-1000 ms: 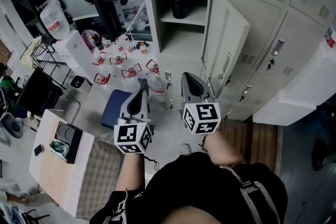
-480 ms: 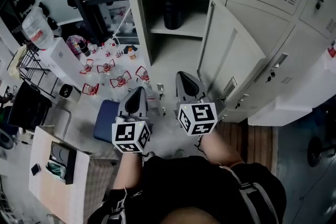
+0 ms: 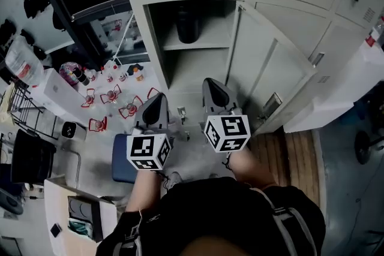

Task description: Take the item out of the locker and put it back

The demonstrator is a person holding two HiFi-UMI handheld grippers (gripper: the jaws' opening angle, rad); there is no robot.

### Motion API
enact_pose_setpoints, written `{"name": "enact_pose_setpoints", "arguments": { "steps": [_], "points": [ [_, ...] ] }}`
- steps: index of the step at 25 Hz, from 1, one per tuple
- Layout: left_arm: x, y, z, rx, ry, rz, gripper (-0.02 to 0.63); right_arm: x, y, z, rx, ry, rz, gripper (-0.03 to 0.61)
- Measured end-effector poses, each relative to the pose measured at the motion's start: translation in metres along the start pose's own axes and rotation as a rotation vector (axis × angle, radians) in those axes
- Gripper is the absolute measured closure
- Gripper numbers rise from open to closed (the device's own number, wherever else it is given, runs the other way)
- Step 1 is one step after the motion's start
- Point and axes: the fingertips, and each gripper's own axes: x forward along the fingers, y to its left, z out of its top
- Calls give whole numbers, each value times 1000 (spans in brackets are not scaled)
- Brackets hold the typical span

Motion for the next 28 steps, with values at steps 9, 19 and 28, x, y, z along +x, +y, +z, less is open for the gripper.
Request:
{"name": "enact_pose_setpoints", "arguments": {
  "steps": [9,19,28],
  "points": [
    [20,56,10,-11,-28,-36,601,51,11,19,-10,-69,-11,321],
    [29,79,6,-39,-45,-47,601,113,12,50,-109,-66,-31,147],
    [27,92,4,-37,-40,-10,601,191,-15,57,-82,25,-66,121]
  ]
}}
